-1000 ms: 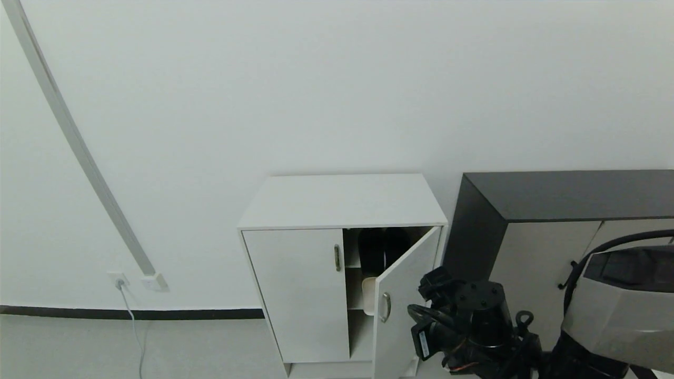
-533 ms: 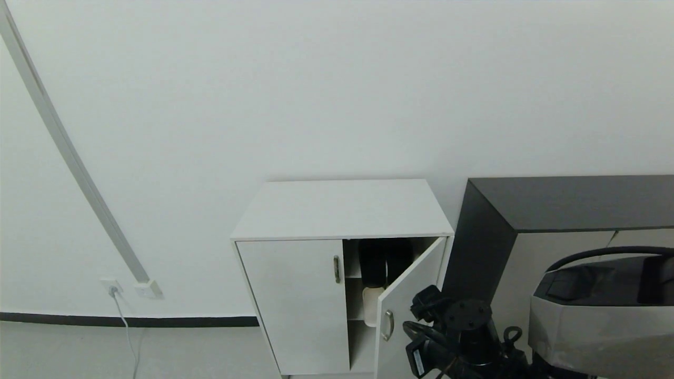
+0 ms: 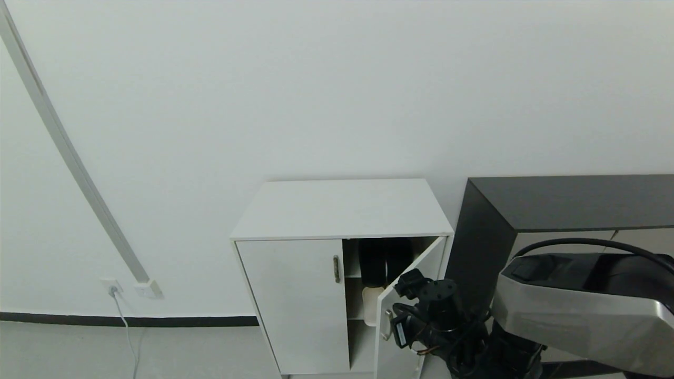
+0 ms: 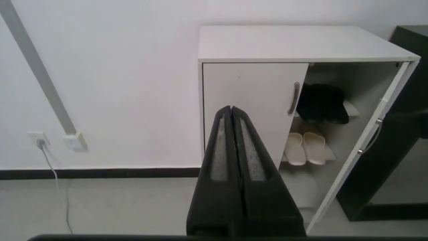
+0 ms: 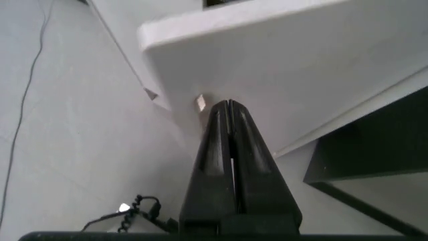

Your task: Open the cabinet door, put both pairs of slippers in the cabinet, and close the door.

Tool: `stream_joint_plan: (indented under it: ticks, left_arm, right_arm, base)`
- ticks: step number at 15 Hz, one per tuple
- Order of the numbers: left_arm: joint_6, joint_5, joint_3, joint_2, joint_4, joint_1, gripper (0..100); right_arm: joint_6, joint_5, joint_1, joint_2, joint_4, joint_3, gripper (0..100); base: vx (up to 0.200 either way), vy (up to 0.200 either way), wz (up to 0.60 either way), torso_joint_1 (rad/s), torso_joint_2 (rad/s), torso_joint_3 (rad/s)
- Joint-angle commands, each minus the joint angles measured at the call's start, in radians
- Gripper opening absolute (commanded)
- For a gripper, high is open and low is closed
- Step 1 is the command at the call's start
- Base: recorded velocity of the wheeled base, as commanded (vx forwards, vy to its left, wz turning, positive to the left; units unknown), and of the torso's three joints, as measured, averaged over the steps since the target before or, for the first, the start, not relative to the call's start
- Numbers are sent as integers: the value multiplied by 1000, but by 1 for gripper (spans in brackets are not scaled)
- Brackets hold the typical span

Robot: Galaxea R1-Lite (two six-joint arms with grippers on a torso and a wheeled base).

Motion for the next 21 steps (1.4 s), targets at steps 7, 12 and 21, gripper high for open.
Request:
stream_joint_plan:
  ticks: [7, 12, 21]
  left_arm:
    - [0, 0, 0, 0, 0, 0, 0]
    - [1, 0, 0, 0, 0, 0, 0]
    - [1, 0, 0, 0, 0, 0, 0]
  right_arm:
    - [13, -1, -51, 46, 278, -319, 0]
    - [13, 0, -69, 114, 337, -459, 0]
    - [12, 0, -105, 212, 375, -640, 0]
  base:
    - [0, 0, 0, 0, 0, 0]
    - [0, 0, 0, 0, 0, 0]
    - [0, 0, 0, 0, 0, 0]
